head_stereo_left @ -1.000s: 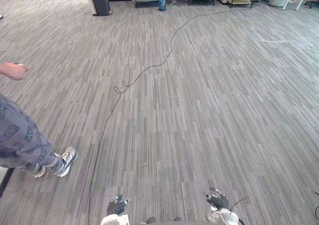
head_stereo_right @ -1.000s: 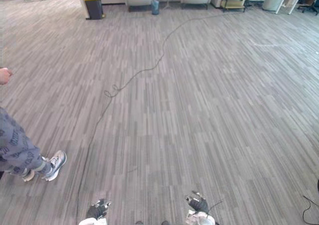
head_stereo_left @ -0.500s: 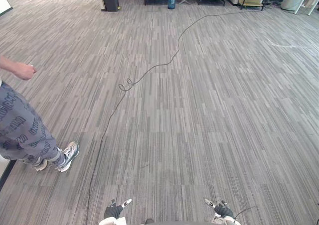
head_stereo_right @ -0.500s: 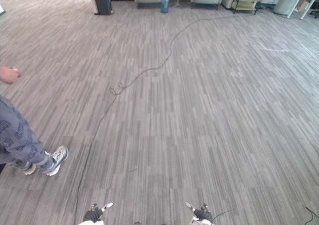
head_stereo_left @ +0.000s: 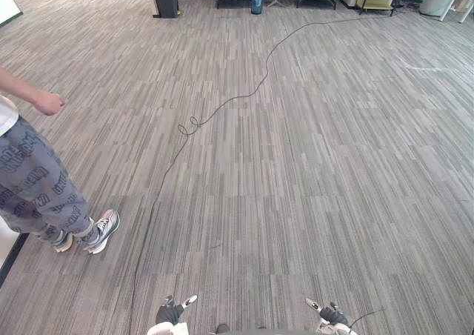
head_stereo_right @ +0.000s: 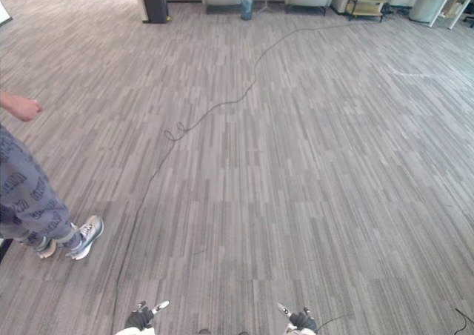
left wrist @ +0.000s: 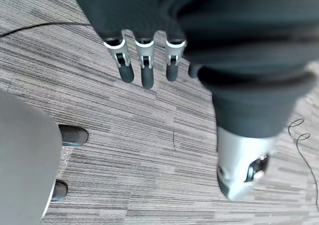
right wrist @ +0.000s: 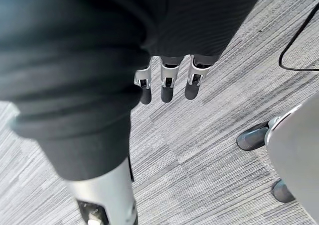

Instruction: Pick up cushions and gather them together orderly.

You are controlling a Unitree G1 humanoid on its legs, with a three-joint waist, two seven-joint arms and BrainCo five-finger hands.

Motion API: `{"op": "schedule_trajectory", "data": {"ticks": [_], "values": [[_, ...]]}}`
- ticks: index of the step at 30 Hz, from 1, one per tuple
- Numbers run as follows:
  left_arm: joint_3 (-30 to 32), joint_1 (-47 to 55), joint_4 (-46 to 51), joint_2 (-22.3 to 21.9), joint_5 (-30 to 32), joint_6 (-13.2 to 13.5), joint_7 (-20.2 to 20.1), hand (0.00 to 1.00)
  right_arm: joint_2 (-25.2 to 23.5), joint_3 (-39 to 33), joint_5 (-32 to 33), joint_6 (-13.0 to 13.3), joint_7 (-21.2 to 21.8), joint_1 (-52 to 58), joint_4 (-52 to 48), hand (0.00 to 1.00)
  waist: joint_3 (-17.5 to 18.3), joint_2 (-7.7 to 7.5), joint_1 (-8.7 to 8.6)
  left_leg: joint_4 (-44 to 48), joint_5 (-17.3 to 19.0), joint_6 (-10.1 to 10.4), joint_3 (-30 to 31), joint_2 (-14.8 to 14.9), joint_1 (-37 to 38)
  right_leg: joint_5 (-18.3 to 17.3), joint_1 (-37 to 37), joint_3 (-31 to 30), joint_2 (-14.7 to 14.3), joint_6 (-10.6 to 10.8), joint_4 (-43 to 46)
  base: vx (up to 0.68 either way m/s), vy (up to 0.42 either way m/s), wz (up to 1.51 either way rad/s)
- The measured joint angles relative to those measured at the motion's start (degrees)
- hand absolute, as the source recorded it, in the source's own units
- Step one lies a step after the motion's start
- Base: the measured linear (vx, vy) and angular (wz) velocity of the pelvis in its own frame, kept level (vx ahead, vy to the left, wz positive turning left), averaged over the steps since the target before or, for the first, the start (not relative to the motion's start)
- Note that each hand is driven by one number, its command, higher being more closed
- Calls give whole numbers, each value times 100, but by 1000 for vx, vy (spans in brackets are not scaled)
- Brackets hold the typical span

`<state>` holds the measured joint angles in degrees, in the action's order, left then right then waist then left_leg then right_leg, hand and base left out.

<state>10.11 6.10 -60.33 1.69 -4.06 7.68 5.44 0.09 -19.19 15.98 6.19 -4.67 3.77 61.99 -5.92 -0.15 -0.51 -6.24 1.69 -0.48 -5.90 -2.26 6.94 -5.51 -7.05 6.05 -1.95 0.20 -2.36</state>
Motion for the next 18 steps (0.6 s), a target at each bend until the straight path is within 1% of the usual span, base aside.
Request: {"op": "schedule_trajectory", "data": {"ticks": [2,4,5,6,7,8,9,10,11,12,13,14,15,16,17,18], "values": [[0,-50,-4,12,-1,-68,-29,0,1,-20,1,-5,3,-20,0,0,-57,-2,0,5,0,1,0,0,0,-2,-1,0,-1,0,0,25,-11,0],[1,-53,-3,15,-1,-79,-39,0,0,-40,1,-5,6,-24,0,0,-65,-2,0,32,21,30,-8,0,3,-39,2,-2,-1,-2,21,43,-23,0],[3,-76,8,24,0,-80,-51,0,1,-42,20,-5,19,-24,-4,0,-82,-9,0,73,85,80,-23,7,-10,-170,54,-4,5,-44,196,0,0,0],[4,-84,7,35,2,-84,-57,0,0,-42,24,-5,20,-28,-5,0,-91,-16,0,150,139,89,-23,11,-53,-221,88,-4,14,-45,271,46,-36,4],[16,-105,54,77,5,-85,-66,0,-15,-42,32,-5,24,-32,-36,0,-149,-80,2,685,411,147,-71,14,-270,-388,186,7,80,-72,550,33,-29,6],[26,-107,119,95,7,-88,-67,0,-26,-41,32,-5,27,-36,-48,0,-181,-109,6,1086,575,196,-202,35,-416,-471,223,15,111,-106,690,28,-46,8],[95,-107,247,104,8,-88,-75,0,-46,-40,32,-7,34,-30,-70,0,-254,-154,33,2037,823,242,-517,119,-819,-617,285,28,177,-150,906,-9,-63,3],[264,-163,382,80,7,-88,-75,0,-55,-8,36,-16,33,-29,-164,0,-313,-167,50,3262,987,325,-801,315,-1348,-787,316,28,213,-193,1073,-25,-65,1],[302,-172,410,54,4,-88,-73,0,-58,17,37,-18,34,-3,-228,0,-339,-141,61,3620,1029,318,-884,405,-1507,-839,304,33,203,-232,1114,0,0,0],[420,-161,473,-15,-9,-86,-66,0,-31,67,38,-18,30,28,-280,0,-366,-78,66,4408,1174,265,-1164,668,-1854,-1001,233,46,188,-322,1239,147,56,7],[419,-155,511,-28,-14,-83,-64,0,-1,116,39,-26,25,35,-278,0,-369,-44,55,4749,1348,238,-1392,899,-2017,-1089,107,52,236,-315,1281,197,86,7],[414,-157,517,-28,-21,-81,-63,0,-2,117,40,-26,25,29,-281,0,-368,-46,58,4734,1399,218,-1449,950,-2064,-1108,70,52,272,-287,1283,319,142,5],[398,-166,520,-27,-69,-78,-63,0,-2,116,39,-26,25,-62,-282,0,-365,-54,69,4368,1402,185,-1631,1054,-2259,-1168,-15,31,440,-202,1229,193,98,-4],[396,-169,523,-27,-76,-76,-63,0,0,116,39,-25,25,-96,-282,0,-360,-57,82,4180,1387,192,-1680,1056,-2308,-1180,-22,10,499,-177,1193,323,194,-15],[379,-210,532,-26,-152,-69,-58,0,3,117,39,-23,22,-211,-286,0,-361,-51,99,3483,1182,218,-1732,1017,-2452,-1211,-59,-58,663,-84,1079,251,166,-18],[358,-209,530,-25,-215,-69,-58,0,2,117,39,-26,20,-259,-284,0,-360,-44,105,2994,925,242,-1714,947,-2529,-1213,-133,-100,762,-50,947,419,286,-24]]}}
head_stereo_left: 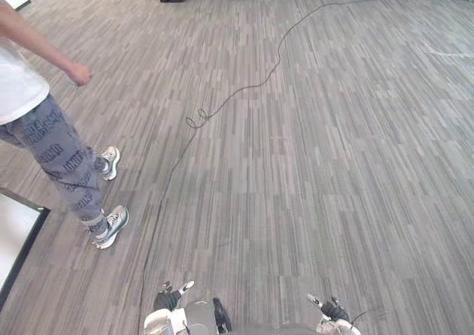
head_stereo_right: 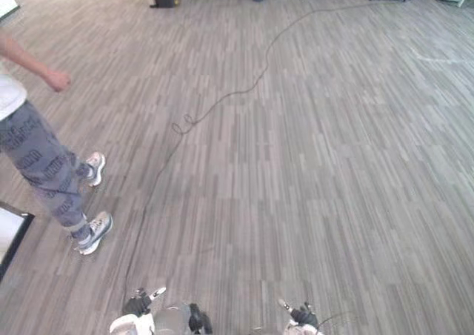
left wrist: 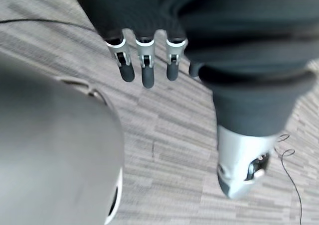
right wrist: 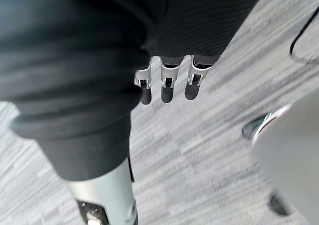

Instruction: Pick up cushions and gather them together orderly.

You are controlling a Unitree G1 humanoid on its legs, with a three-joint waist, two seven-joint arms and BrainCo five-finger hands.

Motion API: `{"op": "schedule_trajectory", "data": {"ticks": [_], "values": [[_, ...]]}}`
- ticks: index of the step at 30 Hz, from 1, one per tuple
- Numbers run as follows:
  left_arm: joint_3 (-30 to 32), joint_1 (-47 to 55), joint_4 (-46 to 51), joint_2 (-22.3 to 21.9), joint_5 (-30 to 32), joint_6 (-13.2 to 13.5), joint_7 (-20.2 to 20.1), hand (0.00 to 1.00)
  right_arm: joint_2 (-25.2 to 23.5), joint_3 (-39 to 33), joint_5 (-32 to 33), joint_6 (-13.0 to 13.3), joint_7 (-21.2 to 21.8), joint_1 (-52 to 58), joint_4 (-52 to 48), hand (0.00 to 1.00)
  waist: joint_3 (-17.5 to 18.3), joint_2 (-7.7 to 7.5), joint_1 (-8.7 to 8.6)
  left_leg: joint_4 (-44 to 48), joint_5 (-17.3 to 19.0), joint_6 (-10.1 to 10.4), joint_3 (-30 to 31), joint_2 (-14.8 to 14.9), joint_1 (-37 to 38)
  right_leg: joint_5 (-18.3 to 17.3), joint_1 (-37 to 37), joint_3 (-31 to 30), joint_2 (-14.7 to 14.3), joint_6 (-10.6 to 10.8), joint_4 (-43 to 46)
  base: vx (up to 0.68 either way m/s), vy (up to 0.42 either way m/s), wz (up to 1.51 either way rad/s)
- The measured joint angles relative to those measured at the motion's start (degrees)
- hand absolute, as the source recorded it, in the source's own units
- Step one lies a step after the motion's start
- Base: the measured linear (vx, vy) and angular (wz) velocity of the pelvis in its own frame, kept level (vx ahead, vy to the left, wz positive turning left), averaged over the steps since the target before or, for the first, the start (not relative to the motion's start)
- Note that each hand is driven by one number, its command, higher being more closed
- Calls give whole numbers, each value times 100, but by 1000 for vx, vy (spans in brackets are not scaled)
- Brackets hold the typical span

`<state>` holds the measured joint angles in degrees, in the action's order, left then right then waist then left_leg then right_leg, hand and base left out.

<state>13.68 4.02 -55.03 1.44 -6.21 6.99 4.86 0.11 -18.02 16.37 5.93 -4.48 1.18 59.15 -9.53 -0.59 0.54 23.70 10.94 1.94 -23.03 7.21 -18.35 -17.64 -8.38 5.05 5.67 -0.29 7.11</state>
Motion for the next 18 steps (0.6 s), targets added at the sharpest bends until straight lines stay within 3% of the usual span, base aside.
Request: {"op": "schedule_trajectory", "data": {"ticks": [2,3,4,5,7,8,10,11,13,16,17,18], "values": [[-6,2,1,-3,-78,8,10,0,-7,4,-6,-1,0,-48,6,0,9,0,70,-758,-727,-8,43,-82,-76,-67,-195,-81,207,124,-290,428,330,-27],[-18,-23,-21,-10,-82,6,13,0,3,0,-9,-8,2,-22,47,0,41,-40,111,-657,-853,-168,27,-176,-85,-97,-201,-184,318,108,-287,460,352,-28],[-13,-59,-25,15,-81,2,28,0,-41,4,-12,-13,11,-30,20,0,81,-77,125,-510,-527,-258,-44,-280,-114,7,-82,-331,458,27,8,387,271,-18],[-12,-58,-29,16,-82,2,29,0,-68,-3,-16,-17,20,-25,14,0,86,-85,127,-446,-444,-300,-77,-293,-116,60,-4,-373,502,76,177,630,399,-10],[-6,-59,-28,72,-291,8,34,0,-211,-163,-31,-36,69,73,-36,0,84,-255,170,-265,37,-452,-243,-479,263,347,546,-643,749,566,1901,590,364,-15],[-41,-59,-93,120,-344,2,32,0,-213,-166,-31,-37,103,91,-82,0,62,-293,164,-321,205,-483,-268,-565,596,743,956,-748,823,749,3040,429,243,-13],[-147,-56,-204,175,-411,-10,30,0,-209,-156,-38,-21,114,121,-178,0,51,-297,109,-447,350,-493,-247,-646,1074,992,1396,-810,819,916,4366,590,257,-3],[-183,-103,-239,136,-412,-17,30,0,-179,-149,-40,-8,116,126,-308,0,-11,-211,21,-818,423,-477,-201,-710,1767,890,1927,-591,742,768,5416,539,196,-4],[-169,-156,-296,31,-404,-17,27,0,-166,-149,-46,33,122,123,-497,0,-82,-89,-44,-1371,427,-465,-180,-697,2458,627,2539,-157,607,648,5713,538,153,-5],[-170,-383,-376,-114,-403,-29,16,0,-174,-165,-52,66,132,126,-674,0,-103,-90,-163,-1747,510,-337,-113,-662,3022,407,3443,559,544,462,4984,483,43,16],[-173,-517,-436,-182,-399,-43,12,0,-124,-171,-54,75,131,110,-621,0,-159,-88,-172,-1926,521,-340,-79,-661,3318,492,3659,807,416,356,3957,639,-69,37],[-192,-557,-465,-209,-347,-41,-2,0,-123,-164,-45,76,129,118,-539,0,-175,-116,-207,-1989,521,-340,54,-677,3477,856,3623,919,291,268,2642,541,-70,51]]}}
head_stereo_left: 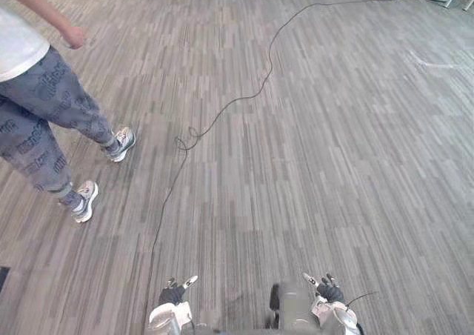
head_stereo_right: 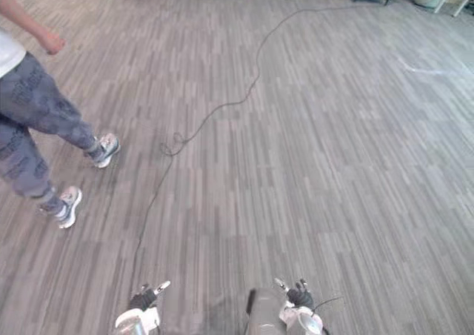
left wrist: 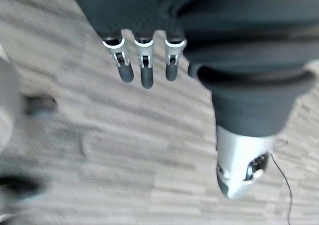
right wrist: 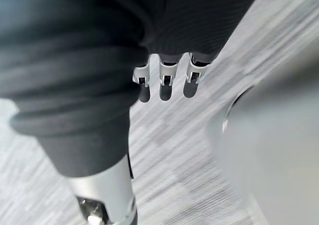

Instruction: Pick up cushions and gather them together orderly.

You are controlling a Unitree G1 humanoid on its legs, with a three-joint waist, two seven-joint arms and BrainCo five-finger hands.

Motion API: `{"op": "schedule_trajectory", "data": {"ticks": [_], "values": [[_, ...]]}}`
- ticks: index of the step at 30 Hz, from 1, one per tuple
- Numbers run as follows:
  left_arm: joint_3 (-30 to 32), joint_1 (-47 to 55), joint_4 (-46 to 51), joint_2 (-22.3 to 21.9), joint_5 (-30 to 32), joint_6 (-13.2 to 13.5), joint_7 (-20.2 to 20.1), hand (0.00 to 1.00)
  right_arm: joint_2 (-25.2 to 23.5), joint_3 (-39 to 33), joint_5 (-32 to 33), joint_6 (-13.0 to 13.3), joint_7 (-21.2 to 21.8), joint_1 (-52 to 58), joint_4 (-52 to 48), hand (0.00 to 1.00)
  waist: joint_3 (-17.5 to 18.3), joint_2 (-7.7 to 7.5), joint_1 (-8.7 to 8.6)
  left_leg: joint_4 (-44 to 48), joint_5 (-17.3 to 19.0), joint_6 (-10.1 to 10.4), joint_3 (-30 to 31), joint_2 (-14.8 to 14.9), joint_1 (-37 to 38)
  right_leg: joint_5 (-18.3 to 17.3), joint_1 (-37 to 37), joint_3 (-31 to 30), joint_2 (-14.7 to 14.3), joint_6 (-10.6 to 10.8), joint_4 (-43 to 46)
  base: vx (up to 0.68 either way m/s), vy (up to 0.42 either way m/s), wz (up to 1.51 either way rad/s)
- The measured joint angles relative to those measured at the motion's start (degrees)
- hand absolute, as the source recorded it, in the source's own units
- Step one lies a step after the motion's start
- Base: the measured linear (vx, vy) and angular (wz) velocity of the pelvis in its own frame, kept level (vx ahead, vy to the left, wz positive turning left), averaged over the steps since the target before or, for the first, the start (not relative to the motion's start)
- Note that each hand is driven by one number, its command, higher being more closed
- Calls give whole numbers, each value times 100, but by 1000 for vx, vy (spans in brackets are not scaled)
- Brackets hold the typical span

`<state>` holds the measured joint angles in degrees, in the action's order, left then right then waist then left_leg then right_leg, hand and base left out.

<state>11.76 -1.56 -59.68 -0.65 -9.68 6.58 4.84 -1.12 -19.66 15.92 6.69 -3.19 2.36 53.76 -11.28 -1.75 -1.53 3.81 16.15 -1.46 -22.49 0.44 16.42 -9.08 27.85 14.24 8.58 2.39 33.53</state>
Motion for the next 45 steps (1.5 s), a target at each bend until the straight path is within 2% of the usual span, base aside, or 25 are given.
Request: {"op": "schedule_trajectory", "data": {"ticks": [1,2,3,4,6,8,10,12,15,17,18,20,21,23,25,26,28,32,35,36,37,38,40,42,45], "values": [[-24,-14,-11,1,27,4,-7,0,-21,-43,31,6,2,24,9,0,-7,-35,-49,-19,0,0,121,-33,94,211,-28,-11,-45,-18,-531,633,-158,81],[-41,-1,-35,-2,73,5,-10,0,1,-55,37,9,-5,26,130,0,-40,-82,-170,-131,14,24,447,-87,415,916,-174,-174,-163,-295,-1253,544,-147,70],[-31,-3,-95,-96,78,-1,-8,0,88,-60,29,-2,-5,-23,148,0,-78,72,-225,-138,17,46,583,33,590,1141,-229,-204,-282,-538,-1036,803,-221,43],[28,8,-114,-222,110,4,-22,0,208,-61,-13,11,6,-64,120,0,-70,349,-150,69,-143,313,631,272,602,684,-173,-119,-338,-595,-575,525,-155,8],[80,2,-111,-275,122,-8,-34,0,204,-173,-3,-1,14,-144,76,0,-158,472,-197,1148,-290,541,860,482,295,102,-308,9,-375,-617,-162,681,-268,12],[143,33,-29,-272,120,-58,-41,0,160,-184,-2,-17,16,-113,1,0,-218,551,-190,3481,-1009,1075,1124,940,-584,-278,-804,15,-501,-660,-195,600,-221,-1],[308,124,253,-280,120,-62,-44,0,149,-11,-2,-37,8,-126,-50,0,-286,509,-67,5576,-879,1020,987,1434,-1565,-571,-1568,-177,-784,-798,-494,516,-76,-52],[286,130,464,-234,116,-49,-57,0,100,225,2,-46,10,-121,-60,0,-346,342,22,5890,-504,739,772,1512,-2188,-780,-2299,-381,-820,-814,-905,565,-46,-54],[243,139,739,-234,56,48,-56,0,39,429,6,-73,2,-106,-56,0,-296,208,199,4724,-182,547,166,1570,-3075,-865,-3147,-772,-707,-574,-1617,628,78,-69],[238,135,813,-252,30,63,-47,0,-48,396,10,-71,-23,-115,-59,0,-292,188,222,2971,-302,502,163,1255,-3431,-956,-3731,-1014,-493,-419,-2024,741,235,-70],[156,147,842,-242,-9,80,-34,0,-90,396,7,-67,-21,-118,-39,0,-217,172,316,1754,-722,630,517,1006,-3523,-1066,-3934,-1264,-351,-328,-2276,561,263,-75],[23,147,807,-131,-54,124,-14,0,-168,424,-6,-85,-17,-138,144,0,4,-6,473,1864,-1190,518,720,674,-3545,-1155,-3997,-1740,-115,-310,-2307,702,392,-106],[22,148,801,-59,-41,130,-7,0,-262,479,-4,-101,0,-85,127,0,115,-155,428,1991,-982,446,558,615,-3529,-1072,-3857,-1831,69,-174,-2073,866,467,-86],[17,158,757,13,0,141,-2,0,-272,463,-18,-109,27,61,94,0,171,-418,427,2331,-384,123,174,458,-3094,-545,-3063,-2136,341,404,29,781,396,-51],[-6,159,567,40,7,92,4,0,-250,485,-23,-96,51,53,85,0,108,-374,412,2076,-141,75,-44,415,-2262,-17,-2297,-2129,311,806,2045,585,242,-67],[-9,158,526,34,7,69,5,0,-234,489,-25,-96,56,54,19,0,76,-345,402,1977,-112,54,-77,410,-2029,-31,-2169,-2060,305,783,2413,559,197,-89],[-151,150,319,-7,7,24,8,0,-202,652,-27,-42,64,102,-339,0,36,-103,336,1298,-94,37,-434,412,-764,-301,-1412,-1114,339,366,3248,564,205,-93],[-209,-20,194,-12,69,11,-4,0,-238,587,-38,-8,102,52,-563,0,20,-141,99,726,-24,155,-579,378,64,-558,-331,198,350,101,2215,593,101,-27],[-503,-93,-3,-2,149,-25,-56,0,-145,446,-135,14,102,42,-393,0,22,-182,15,381,-26,156,-400,283,605,231,-196,1168,55,-450,-534,705,-87,9],[-463,-99,-116,-63,207,-63,-90,0,-74,371,-224,-7,118,27,-275,0,33,-134,-38,379,-76,244,-212,269,875,856,-248,1064,-133,-1287,-752,748,-102,-19],[-339,-84,-159,-198,299,-77,-163,0,65,284,-249,-13,133,-72,-263,0,1,163,-20,763,-516,929,-92,506,826,429,-303,1096,-184,-1260,-378,750,-107,-21],[-341,-103,-159,-225,303,-78,-170,0,72,265,-249,-14,135,-61,-279,0,-11,173,-58,963,-699,1010,-19,540,774,329,-327,1078,-192,-1251,-298,729,-143,-38],[-105,-10,-126,-285,309,-79,-175,0,99,205,-242,-43,176,-49,-345,0,-138,434,-99,3761,-2272,1128,617,1062,-218,-143,-1128,834,-612,-1184,-558,837,-155,-71],[120,45,119,-276,268,-72,-160,0,63,363,-229,-50,175,-90,-321,0,-239,408,3,5779,-1720,1059,732,1343,-1140,-387,-1782,397,-970,-1228,-828,507,-15,-101],[128,56,484,-179,214,-47,-153,0,-128,636,-212,-71,168,-126,-276,0,-301,189,166,6104,-809,618,720,1391,-2309,-580,-2634,-245,-1069,-1146,-1341,627,80,-125]]}}
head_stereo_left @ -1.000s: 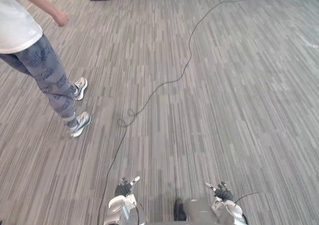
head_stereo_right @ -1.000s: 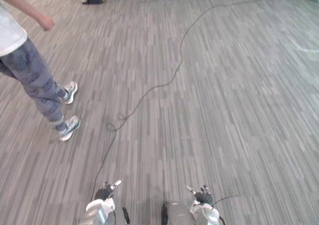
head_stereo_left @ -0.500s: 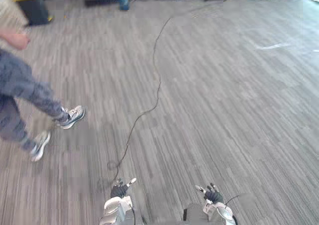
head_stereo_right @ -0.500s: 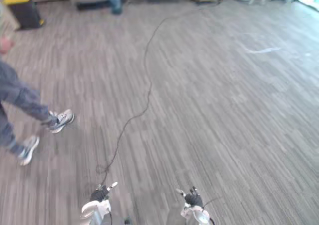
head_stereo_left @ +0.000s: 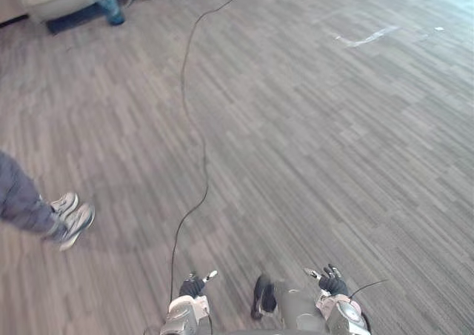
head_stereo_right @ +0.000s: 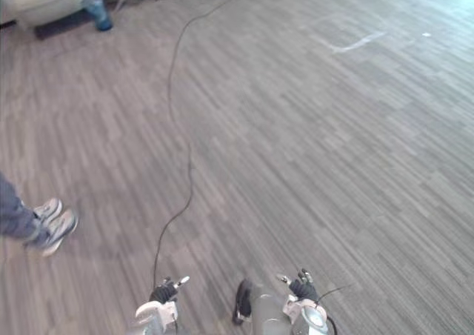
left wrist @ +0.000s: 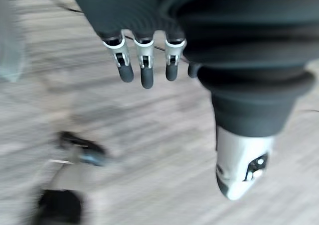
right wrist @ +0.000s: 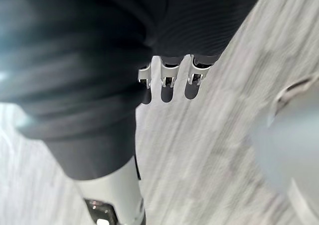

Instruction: Pick up cushions and gather them together orderly.

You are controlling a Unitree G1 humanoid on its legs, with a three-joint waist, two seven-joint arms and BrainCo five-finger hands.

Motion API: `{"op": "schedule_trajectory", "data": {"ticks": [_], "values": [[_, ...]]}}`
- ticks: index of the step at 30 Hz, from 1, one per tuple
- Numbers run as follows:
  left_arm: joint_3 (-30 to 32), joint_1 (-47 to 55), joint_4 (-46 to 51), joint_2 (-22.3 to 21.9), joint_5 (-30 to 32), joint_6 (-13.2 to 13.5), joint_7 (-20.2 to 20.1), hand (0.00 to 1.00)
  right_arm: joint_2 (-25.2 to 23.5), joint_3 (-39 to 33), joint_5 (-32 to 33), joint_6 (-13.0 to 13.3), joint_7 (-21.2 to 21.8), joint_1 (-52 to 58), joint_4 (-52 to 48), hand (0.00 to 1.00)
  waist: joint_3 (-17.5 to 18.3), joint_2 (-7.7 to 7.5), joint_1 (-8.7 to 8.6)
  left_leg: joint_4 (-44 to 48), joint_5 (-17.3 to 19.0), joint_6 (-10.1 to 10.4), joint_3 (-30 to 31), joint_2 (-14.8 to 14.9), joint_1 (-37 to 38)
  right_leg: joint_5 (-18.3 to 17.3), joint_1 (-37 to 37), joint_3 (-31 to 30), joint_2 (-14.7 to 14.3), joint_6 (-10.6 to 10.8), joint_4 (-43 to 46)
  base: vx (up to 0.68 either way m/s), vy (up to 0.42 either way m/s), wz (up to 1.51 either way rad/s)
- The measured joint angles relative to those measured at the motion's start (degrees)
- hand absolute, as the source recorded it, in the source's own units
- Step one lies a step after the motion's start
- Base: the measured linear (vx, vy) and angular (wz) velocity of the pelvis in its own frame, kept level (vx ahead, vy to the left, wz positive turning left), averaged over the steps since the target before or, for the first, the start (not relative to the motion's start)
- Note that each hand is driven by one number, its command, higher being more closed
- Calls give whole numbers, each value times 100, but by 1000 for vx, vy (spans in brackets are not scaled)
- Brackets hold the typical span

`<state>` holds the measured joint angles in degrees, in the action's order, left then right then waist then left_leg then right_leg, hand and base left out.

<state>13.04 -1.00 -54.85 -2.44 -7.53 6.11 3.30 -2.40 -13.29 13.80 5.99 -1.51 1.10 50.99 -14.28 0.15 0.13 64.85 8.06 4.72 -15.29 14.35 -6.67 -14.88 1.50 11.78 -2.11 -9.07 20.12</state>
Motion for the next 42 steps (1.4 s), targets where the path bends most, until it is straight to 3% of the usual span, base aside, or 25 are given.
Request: {"op": "schedule_trajectory", "data": {"ticks": [4,6,7,9,11,12,13,14,16,19,22,23,24,25,26,27,28,30,32,33,35,38,39,41,42], "values": [[-17,35,242,-41,-147,103,11,0,-59,199,20,-15,-9,2,1,0,13,-5,142,-2426,442,-97,-43,-102,-977,-232,-976,-1028,134,313,-645,560,224,-121],[-52,49,244,-42,-158,156,33,0,-48,151,26,-10,-37,15,71,0,64,-9,197,-4278,196,179,395,-428,-1038,-588,-1298,-1516,342,608,-692,730,455,-123],[-104,71,208,36,-157,205,36,0,-5,167,24,-6,-41,-13,383,0,207,-109,282,-4253,-515,167,601,-619,-1010,-766,-1416,-1940,521,739,-688,557,378,-123],[-27,98,123,176,-156,187,57,0,-120,212,19,-33,-33,31,425,0,463,-374,266,-3974,-39,-42,311,-758,-1019,-543,-1210,-2225,788,770,-393,708,424,-99],[128,106,74,188,-156,192,76,0,-115,224,10,-28,-32,170,399,0,539,-526,304,-3814,239,-273,-141,-822,-750,-272,-800,-2424,966,1265,705,810,465,-96],[133,112,-27,235,-161,164,128,0,-108,240,1,-28,-24,156,398,0,463,-515,277,-4110,384,-470,-454,-922,3,384,-126,-2497,958,2231,2428,505,265,-85],[132,115,-71,238,-161,130,139,0,-99,251,-8,-25,-20,157,349,0,442,-482,247,-4197,400,-496,-475,-924,205,455,-15,-2459,905,2365,2804,563,269,-100],[111,122,-170,233,-159,72,151,0,-62,296,-7,7,3,154,242,0,368,-355,215,-4437,414,-520,-475,-924,691,433,237,-2135,865,2294,3495,376,172,-75],[-57,98,-329,207,-155,53,150,0,0,328,-16,46,51,205,39,0,391,-197,185,-5072,413,-520,-818,-956,1705,132,1040,-869,1034,1709,4170,580,254,-88],[-394,-82,-575,249,-140,2,133,0,88,185,-19,69,53,119,23,0,363,-176,-24,-5684,413,-520,-906,-1002,2397,-233,1804,414,1086,1024,3052,529,117,-27],[-747,-224,-678,238,-52,-26,92,0,258,82,-16,72,48,107,13,0,276,-153,-158,-5843,413,-520,-793,-996,2730,188,2219,525,952,910,1523,531,-58,26],[-860,-215,-676,247,23,-20,52,0,314,20,-17,66,47,176,121,0,212,-219,-242,-5958,409,-515,-564,-1093,3011,1015,2193,401,922,977,103,599,-159,45],[-854,-189,-680,237,60,-18,27,0,319,-27,25,69,49,206,169,0,197,-230,-255,-5983,406,-509,-519,-1120,3133,1438,2203,347,931,849,48,889,-241,24],[-753,-118,-731,146,95,-23,1,0,372,-200,66,68,40,154,188,0,163,-58,-296,-5949,275,-291,-483,-974,3381,1513,2266,336,841,399,644,775,-243,-16],[-723,-104,-796,97,132,-32,-18,0,404,-223,-17,64,48,47,185,0,112,45,-312,-5539,-89,297,-380,-868,3299,1034,2343,319,831,331,1167,646,-203,-25],[-724,-94,-782,80,131,-30,-20,0,415,-247,-11,64,57,44,159,0,98,70,-337,-5270,-201,422,-308,-820,3225,889,2323,331,789,334,1257,630,-262,-27],[-621,-76,-758,1,135,-23,-20,0,421,-222,-22,51,72,15,138,0,55,225,-323,-3957,-736,583,-50,-511,2708,559,2075,270,595,311,1282,516,-187,-27],[-468,-61,-658,-16,129,-25,-17,0,480,-159,-30,26,87,-19,149,0,10,391,-303,-1766,-1066,852,498,-136,1746,399,1501,199,247,252,934,701,-165,-54],[-219,-53,-417,-41,110,-15,-11,0,428,-20,-20,17,76,-18,153,0,-88,310,-239,-229,-616,816,486,64,973,298,653,-4,-24,107,481,615,-87,-70],[-197,-50,-265,-13,107,-4,2,0,325,66,-10,19,49,3,147,0,-120,145,-165,-3,-206,542,410,29,431,246,78,-202,-76,80,66,510,-58,-74],[-208,-52,39,-7,59,89,-9,0,232,171,7,17,43,-11,154,0,-84,32,-21,-1018,324,115,33,-33,-569,181,-642,-556,-92,166,-616,529,-10,-76],[-234,-22,129,-62,-20,109,20,0,249,174,34,8,37,21,152,0,-61,85,31,-3136,318,55,-121,-324,-926,54,-1141,-851,-63,373,-1019,526,92,-58],[-291,13,127,-63,-54,114,27,0,263,158,33,15,32,16,165,0,-27,143,48,-4384,58,127,-10,-501,-951,-64,-1412,-1062,-44,481,-1203,757,281,-86],[-304,52,131,-10,-50,127,46,0,274,227,31,11,31,15,239,0,57,138,137,-4901,-705,4,182,-657,-1020,-285,-1743,-1350,81,695,-1377,739,310,-96],[-304,83,110,71,-47,121,46,0,204,261,27,5,33,95,280,0,260,-16,201,-4811,-923,-307,110,-854,-1010,-362,-1776,-1572,326,829,-1330,755,305,-83]]}}
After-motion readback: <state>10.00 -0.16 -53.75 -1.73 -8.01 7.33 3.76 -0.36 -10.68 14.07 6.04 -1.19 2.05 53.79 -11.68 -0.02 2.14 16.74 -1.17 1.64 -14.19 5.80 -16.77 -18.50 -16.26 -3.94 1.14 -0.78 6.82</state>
